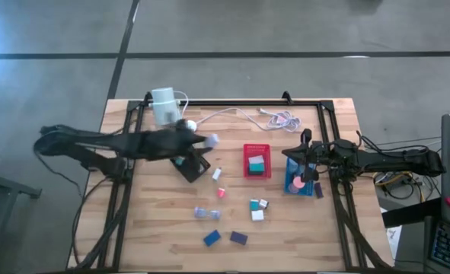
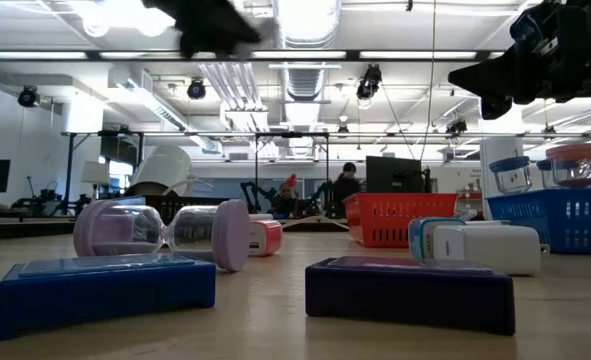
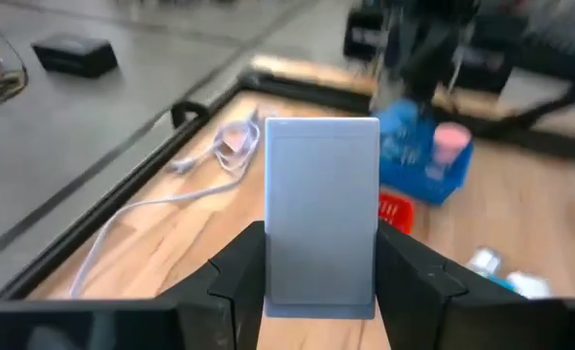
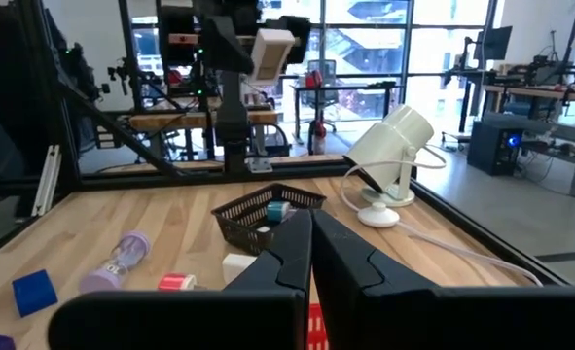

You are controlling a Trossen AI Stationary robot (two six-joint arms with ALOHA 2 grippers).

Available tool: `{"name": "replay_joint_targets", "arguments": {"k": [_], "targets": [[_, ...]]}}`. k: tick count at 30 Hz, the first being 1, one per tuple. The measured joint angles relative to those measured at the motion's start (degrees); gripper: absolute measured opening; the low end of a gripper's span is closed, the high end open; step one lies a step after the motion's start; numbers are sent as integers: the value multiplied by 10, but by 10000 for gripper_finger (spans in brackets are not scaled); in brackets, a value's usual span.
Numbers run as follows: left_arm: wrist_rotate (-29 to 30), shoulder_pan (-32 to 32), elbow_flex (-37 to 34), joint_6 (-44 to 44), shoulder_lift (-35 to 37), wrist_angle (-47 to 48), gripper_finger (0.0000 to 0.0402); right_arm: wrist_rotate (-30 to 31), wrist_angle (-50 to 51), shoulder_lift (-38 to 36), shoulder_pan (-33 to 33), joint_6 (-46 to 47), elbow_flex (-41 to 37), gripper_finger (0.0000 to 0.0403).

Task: Pick & Place Office items
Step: Put the white digital clock into the red bin

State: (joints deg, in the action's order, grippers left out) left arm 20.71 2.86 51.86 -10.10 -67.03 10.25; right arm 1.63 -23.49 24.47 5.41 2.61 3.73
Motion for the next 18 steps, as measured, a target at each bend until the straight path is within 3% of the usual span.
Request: {"name": "replay_joint_targets", "arguments": {"k": [6, 10, 18], "targets": [[-95, -31, 221, 72, -240, 93, 152, 0, 2, 0, 0, -2, 0, 8], [-136, -51, 331, 98, -374, 121, 152, 0, 6, 0, 0, -6, 0, 8], [-163, -78, 444, 122, -549, 177, 152, 0, 8, 0, 0, -12, -2, 8]]}}
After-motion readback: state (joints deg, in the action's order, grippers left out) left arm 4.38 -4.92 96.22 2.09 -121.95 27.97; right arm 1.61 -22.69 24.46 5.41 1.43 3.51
